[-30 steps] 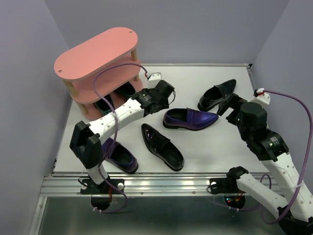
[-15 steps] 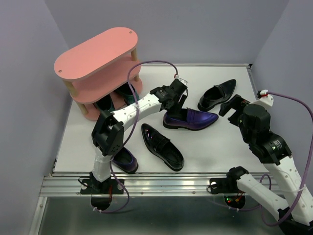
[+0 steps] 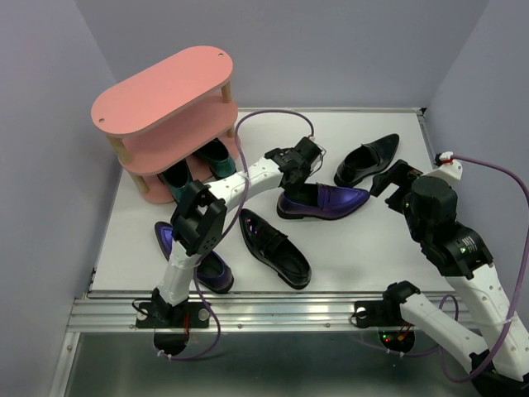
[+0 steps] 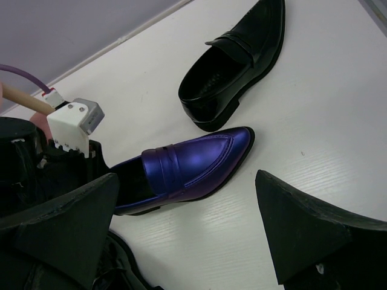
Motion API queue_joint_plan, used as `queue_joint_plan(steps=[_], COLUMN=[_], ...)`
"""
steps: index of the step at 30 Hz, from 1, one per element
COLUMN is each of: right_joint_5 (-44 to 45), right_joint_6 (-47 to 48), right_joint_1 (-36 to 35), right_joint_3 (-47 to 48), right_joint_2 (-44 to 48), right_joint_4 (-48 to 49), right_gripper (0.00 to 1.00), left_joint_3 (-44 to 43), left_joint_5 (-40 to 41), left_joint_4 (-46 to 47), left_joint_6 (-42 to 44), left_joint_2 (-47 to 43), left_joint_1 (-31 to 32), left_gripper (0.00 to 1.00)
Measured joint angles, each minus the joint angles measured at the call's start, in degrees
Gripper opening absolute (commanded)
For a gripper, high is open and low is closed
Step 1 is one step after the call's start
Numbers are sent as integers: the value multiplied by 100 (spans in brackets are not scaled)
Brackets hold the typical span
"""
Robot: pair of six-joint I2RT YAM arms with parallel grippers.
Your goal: Place and organize the shoes onto the shoe shelf
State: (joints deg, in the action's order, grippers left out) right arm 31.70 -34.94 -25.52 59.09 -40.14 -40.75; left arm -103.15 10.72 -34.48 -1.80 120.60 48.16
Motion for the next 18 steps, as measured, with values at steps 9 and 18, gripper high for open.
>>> queue_joint_plan(steps=[9, 18], right_joint_5=[7, 42], right_joint_6=[20, 20], right_joint_1=[0, 0], right_joint_3=[0, 0], right_joint_2=[0, 4], right_joint_4=[0, 0], right_gripper=[100, 100], left_joint_3=[96, 1038], left_joint_5=[-96, -59], left_joint_4=[-9, -2], left_joint_6=[-181, -1078], left_joint_2=[-98, -909], left_joint_1=[-118, -957], left_gripper=[0, 0])
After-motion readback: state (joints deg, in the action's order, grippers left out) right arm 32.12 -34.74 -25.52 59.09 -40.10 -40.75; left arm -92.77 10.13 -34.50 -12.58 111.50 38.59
